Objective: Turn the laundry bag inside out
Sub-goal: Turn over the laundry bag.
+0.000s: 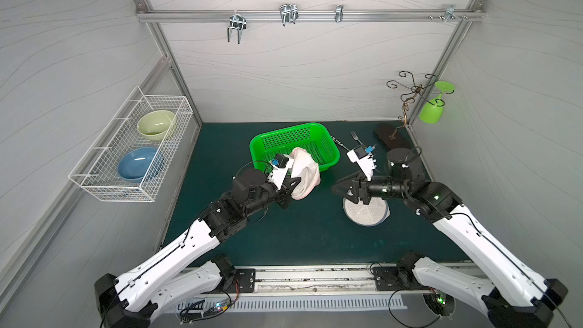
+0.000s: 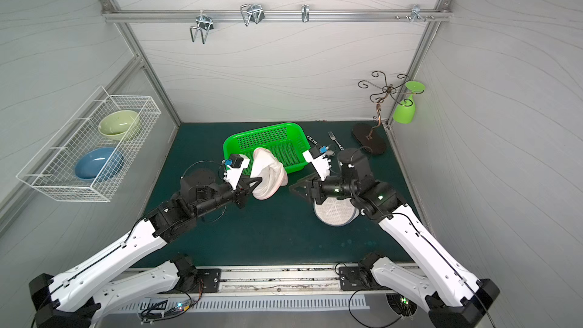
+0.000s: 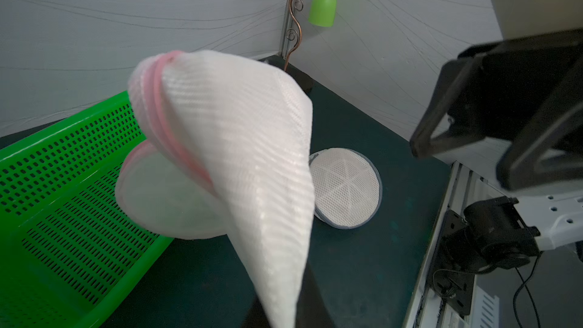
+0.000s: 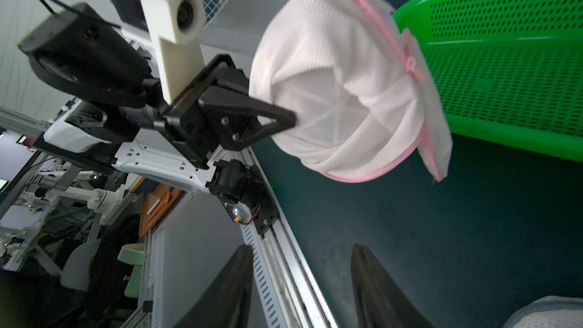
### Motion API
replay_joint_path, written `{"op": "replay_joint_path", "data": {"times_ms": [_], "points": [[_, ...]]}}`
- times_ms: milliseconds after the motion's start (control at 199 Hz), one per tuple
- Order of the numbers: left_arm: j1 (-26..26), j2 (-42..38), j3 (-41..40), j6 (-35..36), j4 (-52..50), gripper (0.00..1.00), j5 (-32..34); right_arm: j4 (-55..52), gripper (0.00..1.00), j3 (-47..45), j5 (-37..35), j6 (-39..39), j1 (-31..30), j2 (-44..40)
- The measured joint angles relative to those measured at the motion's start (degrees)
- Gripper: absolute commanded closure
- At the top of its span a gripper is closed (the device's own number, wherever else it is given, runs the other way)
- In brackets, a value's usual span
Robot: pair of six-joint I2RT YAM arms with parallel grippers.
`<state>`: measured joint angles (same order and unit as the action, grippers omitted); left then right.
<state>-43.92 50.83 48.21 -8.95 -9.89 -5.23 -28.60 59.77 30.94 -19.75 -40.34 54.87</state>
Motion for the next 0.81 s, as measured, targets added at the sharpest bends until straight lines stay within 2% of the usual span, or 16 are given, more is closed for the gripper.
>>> {"op": "replay_joint_path", "data": {"times_ms": [71, 227, 428, 504, 700, 806], "points": [[0.02, 0.0, 0.11, -1.84, 1.31, 1.0, 1.29, 2.64, 0.46, -2.69, -2.67, -3.06, -1.86, 0.35], [0.02, 0.0, 0.76, -5.55, 4.28, 1.0, 2.27, 9.7, 0.41, -5.79, -7.48, -8.41, -2.08, 3.52], [0.07, 0.0, 0.79, -10.58, 8.61, 1.0, 2.71, 17.55, 0.44, -5.84, -10.43, -11.74, -2.1, 8.57], [0.44, 0.0, 0.79, -12.92, 10.88, 1.0, 2.78, 19.3, 0.49, -5.51, -11.85, -11.91, -2.16, 10.01], [0.98, -0.39, 0.76, -18.4, 15.63, 1.0, 2.86, 22.67, 0.71, -5.27, -14.67, -11.87, -2.19, 11.74], [1.25, -0.74, 0.55, -20.35, 17.46, 1.0, 2.86, 25.27, 0.72, -5.25, -14.49, -11.72, -2.16, 11.74]]}}
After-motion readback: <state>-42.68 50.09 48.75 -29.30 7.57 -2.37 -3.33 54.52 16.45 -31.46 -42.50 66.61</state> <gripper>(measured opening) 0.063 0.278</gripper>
